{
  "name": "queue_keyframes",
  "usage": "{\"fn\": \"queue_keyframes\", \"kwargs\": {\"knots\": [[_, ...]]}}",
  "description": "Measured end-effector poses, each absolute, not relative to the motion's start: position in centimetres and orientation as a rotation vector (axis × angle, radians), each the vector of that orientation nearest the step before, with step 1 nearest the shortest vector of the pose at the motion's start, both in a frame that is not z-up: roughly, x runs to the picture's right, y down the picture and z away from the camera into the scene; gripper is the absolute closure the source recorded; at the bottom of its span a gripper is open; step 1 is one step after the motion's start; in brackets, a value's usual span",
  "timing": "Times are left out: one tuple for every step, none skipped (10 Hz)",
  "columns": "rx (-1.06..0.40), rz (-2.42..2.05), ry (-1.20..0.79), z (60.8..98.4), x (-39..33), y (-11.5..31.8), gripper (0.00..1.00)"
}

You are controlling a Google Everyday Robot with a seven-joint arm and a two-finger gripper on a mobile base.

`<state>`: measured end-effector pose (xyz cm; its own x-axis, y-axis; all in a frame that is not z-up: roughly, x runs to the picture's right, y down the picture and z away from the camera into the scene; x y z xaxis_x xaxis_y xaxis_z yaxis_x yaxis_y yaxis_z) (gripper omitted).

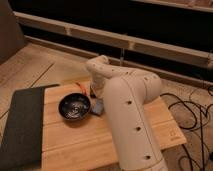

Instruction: Push the eraser across the table

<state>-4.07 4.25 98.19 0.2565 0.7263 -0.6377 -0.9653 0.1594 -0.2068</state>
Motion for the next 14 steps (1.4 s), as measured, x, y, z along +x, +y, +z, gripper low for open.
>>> {"fn": "queue_keyframes", "kwargs": {"knots": [[-0.647, 1.263, 0.432, 99.1, -3.6, 3.8, 1.00], [-0.621, 1.260, 0.406, 99.8, -3.3, 2.6, 1.00], [-0.594, 1.257, 0.369, 100.4, -3.4, 1.1, 1.00], [-0.573, 1.260, 0.341, 100.7, -3.2, -0.2, 1.00], [-0.559, 1.262, 0.313, 101.1, -3.1, -1.4, 1.00], [-0.554, 1.261, 0.293, 101.4, -3.1, -2.2, 1.00], [-0.559, 1.260, 0.268, 102.0, -3.4, -2.6, 1.00], [-0.567, 1.262, 0.257, 102.3, -3.6, -2.6, 1.00], [-0.579, 1.270, 0.242, 102.8, -3.8, -2.5, 1.00], [-0.592, 1.282, 0.223, 103.2, -4.0, -2.5, 1.00], [-0.598, 1.288, 0.209, 103.4, -4.3, -2.7, 1.00], [-0.606, 1.293, 0.186, 103.6, -4.8, -3.1, 1.00], [-0.614, 1.292, 0.164, 103.9, -5.6, -3.5, 1.00], [-0.621, 1.288, 0.146, 104.0, -6.4, -3.8, 1.00]]}}
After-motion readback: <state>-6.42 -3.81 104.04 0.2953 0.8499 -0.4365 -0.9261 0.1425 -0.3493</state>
